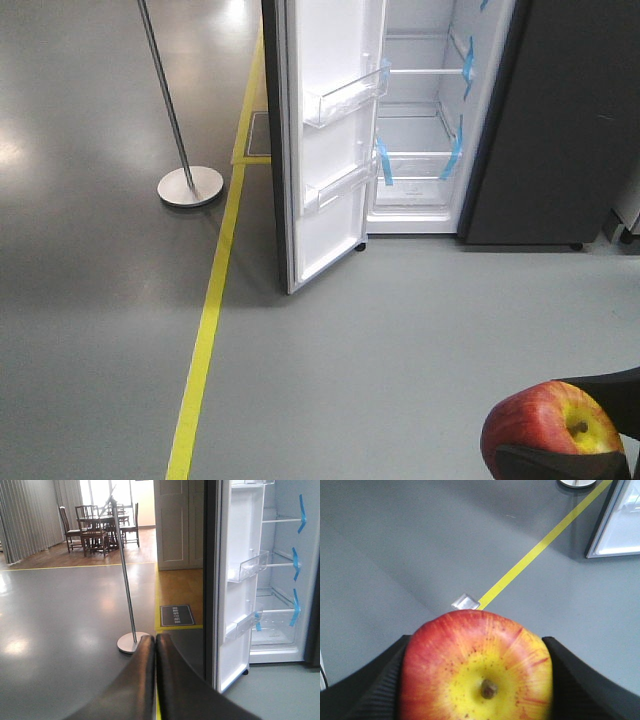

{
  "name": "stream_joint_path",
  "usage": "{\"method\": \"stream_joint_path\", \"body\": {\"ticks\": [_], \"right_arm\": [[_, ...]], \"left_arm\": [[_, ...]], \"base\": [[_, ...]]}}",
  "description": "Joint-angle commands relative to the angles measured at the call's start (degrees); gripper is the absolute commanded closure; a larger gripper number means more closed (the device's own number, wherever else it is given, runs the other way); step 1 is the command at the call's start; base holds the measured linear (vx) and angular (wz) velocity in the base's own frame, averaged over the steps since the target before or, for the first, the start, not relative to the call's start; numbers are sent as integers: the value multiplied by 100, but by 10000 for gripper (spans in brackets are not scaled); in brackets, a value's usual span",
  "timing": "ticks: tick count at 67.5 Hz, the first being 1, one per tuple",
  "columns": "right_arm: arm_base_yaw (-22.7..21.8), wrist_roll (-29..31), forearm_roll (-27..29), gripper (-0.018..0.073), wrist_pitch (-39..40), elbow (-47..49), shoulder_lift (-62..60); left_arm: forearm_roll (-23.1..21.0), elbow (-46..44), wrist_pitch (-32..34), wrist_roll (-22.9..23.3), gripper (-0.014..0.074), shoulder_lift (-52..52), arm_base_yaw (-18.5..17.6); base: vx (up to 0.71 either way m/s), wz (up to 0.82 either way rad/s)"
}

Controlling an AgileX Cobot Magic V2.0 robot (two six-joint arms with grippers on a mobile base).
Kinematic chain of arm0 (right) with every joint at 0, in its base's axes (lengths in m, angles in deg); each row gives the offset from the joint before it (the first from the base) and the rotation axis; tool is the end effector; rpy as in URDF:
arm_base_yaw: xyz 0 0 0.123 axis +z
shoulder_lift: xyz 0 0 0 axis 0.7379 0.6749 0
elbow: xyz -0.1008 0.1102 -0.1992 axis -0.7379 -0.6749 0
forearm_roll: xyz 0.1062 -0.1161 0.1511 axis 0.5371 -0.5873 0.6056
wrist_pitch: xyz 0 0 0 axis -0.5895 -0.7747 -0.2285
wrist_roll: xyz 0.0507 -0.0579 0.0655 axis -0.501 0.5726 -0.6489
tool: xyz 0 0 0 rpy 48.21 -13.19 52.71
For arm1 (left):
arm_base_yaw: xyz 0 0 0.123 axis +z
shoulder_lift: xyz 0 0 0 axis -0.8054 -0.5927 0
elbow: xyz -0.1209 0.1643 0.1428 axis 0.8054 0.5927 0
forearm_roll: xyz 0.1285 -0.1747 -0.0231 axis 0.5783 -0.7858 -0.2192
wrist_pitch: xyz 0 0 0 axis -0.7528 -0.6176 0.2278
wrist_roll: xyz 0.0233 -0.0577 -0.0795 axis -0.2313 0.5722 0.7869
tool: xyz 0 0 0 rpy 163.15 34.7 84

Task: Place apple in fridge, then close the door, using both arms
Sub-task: 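Drive toward the open refrigerator carrying the apple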

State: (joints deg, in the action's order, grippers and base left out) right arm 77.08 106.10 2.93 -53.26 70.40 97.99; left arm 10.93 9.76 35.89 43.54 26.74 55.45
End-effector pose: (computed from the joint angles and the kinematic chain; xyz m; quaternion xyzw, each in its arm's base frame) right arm 0.0823 0.0764 0.2987 -0.3056 0.8413 0.2116 0.3926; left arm 0.0687 0.0017 0.1987 -0.0206 0.7110 -0.0009 0.7028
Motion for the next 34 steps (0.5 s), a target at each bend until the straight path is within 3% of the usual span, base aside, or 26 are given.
{"method": "stream_joint_path", "body": {"ticks": [1, 34], "right_arm": [[7, 55, 110, 197, 369, 150, 0], [7, 55, 110, 197, 369, 150, 0]], "left_arm": [[-59, 69, 451, 39, 603, 78, -37], [-59, 69, 451, 39, 603, 78, -37]], "base": [[26, -3], [23, -2]]}}
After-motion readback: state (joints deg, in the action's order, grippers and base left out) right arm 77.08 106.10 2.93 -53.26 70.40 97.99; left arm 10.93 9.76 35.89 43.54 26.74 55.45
